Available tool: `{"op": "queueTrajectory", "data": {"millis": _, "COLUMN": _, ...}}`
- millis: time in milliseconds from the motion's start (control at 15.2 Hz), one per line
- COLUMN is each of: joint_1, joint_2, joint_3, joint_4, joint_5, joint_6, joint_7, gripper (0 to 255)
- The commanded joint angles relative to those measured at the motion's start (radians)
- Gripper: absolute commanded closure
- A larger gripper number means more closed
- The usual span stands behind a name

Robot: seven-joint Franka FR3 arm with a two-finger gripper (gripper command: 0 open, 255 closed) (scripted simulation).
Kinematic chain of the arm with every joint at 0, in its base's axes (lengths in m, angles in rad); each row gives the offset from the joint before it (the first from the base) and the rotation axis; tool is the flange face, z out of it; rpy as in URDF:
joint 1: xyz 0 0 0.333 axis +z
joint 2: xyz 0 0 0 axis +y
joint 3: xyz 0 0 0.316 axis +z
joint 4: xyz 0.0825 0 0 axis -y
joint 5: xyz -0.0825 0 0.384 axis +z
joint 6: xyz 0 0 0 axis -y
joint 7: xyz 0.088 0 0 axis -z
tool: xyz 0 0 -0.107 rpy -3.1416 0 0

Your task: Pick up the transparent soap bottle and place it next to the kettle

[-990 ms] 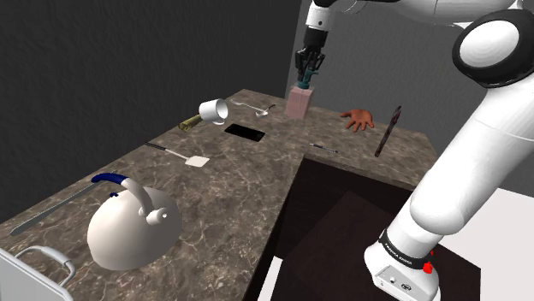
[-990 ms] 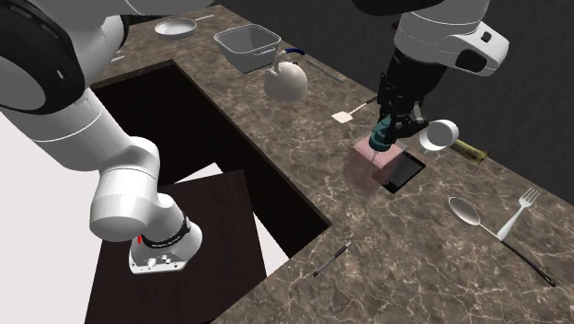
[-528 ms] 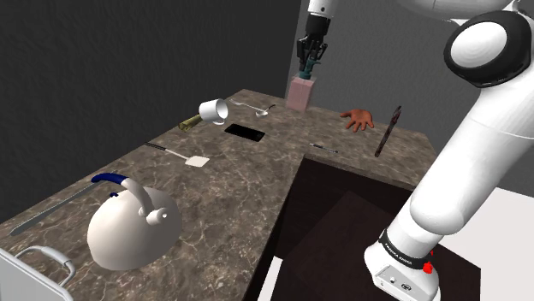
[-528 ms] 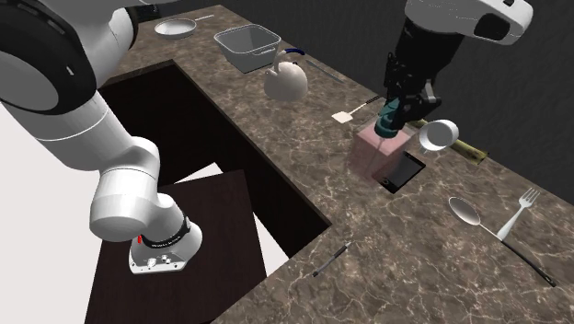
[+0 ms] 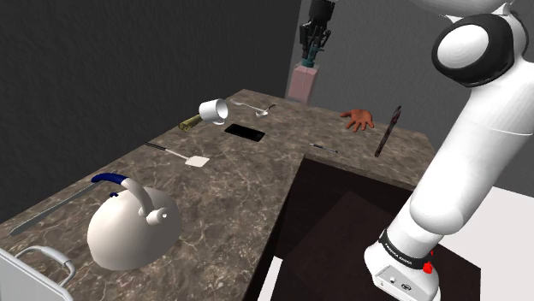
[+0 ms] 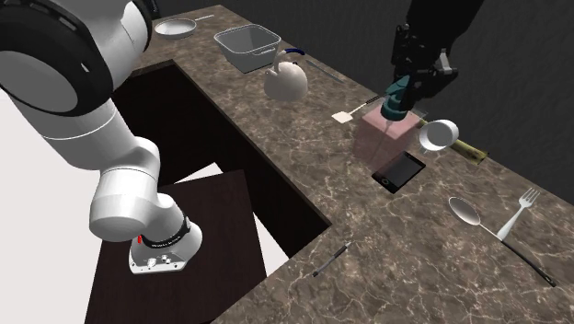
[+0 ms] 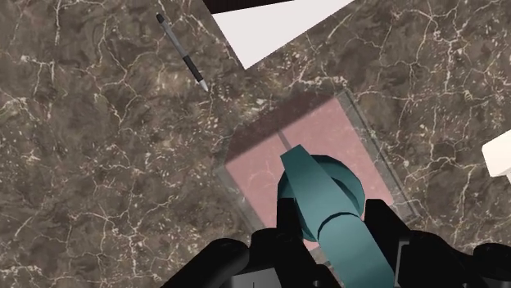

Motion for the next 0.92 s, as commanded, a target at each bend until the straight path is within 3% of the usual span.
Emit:
{"op": "queueTrajectory", "data": {"millis": 0, "joint_1": -0.002, "joint_2": 0.019, "joint_3": -0.001, "joint_4": 0.054, "joint_5": 0.004, "joint_6": -0.035, "joint_7": 0.0, "gripper": 255}}
{"op": "queueTrajectory", "data": {"millis": 264, "joint_1": -0.008, "joint_2": 0.059, "joint_3": -0.005, "joint_4": 0.158, "joint_5": 0.014, "joint_6": -0.1, "joint_7": -0.001, "gripper": 255}}
{"op": "queueTrajectory", "data": {"millis": 858, "joint_1": 0.111, "joint_2": -0.165, "joint_3": 0.108, "joint_4": -0.121, "joint_5": -0.023, "joint_6": -0.03, "joint_7": 0.215, "gripper": 255}}
